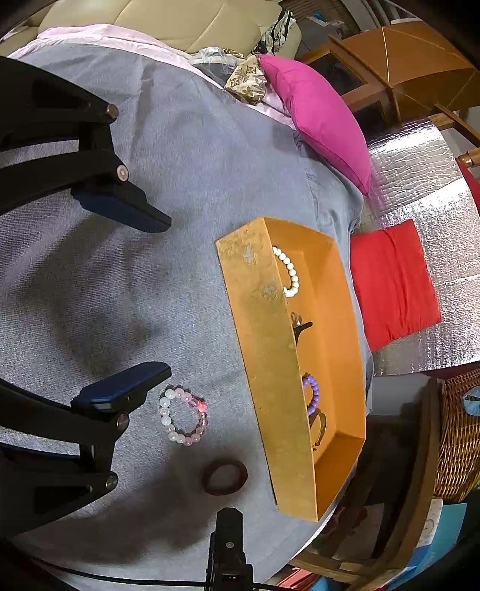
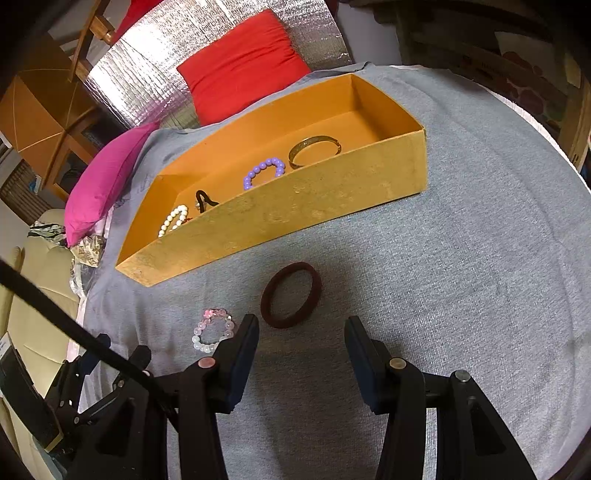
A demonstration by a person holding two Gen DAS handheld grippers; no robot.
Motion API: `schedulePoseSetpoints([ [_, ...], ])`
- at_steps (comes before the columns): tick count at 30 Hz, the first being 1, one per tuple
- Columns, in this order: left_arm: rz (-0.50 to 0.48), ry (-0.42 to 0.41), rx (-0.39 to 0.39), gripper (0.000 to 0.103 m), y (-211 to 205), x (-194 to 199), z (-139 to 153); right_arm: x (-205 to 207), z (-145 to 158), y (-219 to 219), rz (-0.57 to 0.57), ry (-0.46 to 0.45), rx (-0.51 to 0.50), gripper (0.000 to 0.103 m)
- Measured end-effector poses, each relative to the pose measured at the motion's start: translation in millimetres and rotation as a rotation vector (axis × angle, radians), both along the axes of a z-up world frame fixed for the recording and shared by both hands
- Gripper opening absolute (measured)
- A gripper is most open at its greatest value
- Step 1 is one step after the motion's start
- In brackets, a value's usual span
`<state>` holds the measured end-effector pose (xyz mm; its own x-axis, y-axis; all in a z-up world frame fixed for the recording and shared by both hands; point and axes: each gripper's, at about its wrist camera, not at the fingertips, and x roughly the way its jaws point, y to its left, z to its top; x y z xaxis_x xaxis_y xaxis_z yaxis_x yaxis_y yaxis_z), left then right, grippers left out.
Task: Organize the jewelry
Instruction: 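Withdraw both tools from the box toward the pink bracelet and dark red bangle, then grasp the dark red bangle with the right tool while the left tool grasps the pink bead bracelet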
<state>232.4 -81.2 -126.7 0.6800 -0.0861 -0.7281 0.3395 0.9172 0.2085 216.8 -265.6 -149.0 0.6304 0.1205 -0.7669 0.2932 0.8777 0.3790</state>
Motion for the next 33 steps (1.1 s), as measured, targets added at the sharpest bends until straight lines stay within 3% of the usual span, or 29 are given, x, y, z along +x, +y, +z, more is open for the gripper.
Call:
schedulePoseSetpoints([
  [14, -0.074, 0.132, -0.083, 0.073, -2.7, 3.0, -13.8, 12.6, -5.6, -4.7, -0.012, 0.014, -0.028, 0.049],
  [22, -0.101, 0.196, -0.21, 0.073, -4.1, 12.9, -15.3, 36.6, -19.2, 2.1, -0.007, 0.065, -0.099, 0.045],
  [26, -0.117, 0.228, -0.235, 0.073, -9.2, 16.5, -19.2, 46.8, -23.7, 6.5, 0.008, 0.074, -0.202, 0.024],
  [29, -0.129, 0.238, -0.259, 0.073, -12.0, 17.0, -19.6, 46.6, -23.8, 2.9, 0.008, 0.072, -0.221, 0.009],
  [33, -0.149, 0.249, -0.285, 0.07, -16.3, 18.5, -19.6, 41.1, -20.7, -4.3, -0.004, 0.07, -0.223, 0.008],
])
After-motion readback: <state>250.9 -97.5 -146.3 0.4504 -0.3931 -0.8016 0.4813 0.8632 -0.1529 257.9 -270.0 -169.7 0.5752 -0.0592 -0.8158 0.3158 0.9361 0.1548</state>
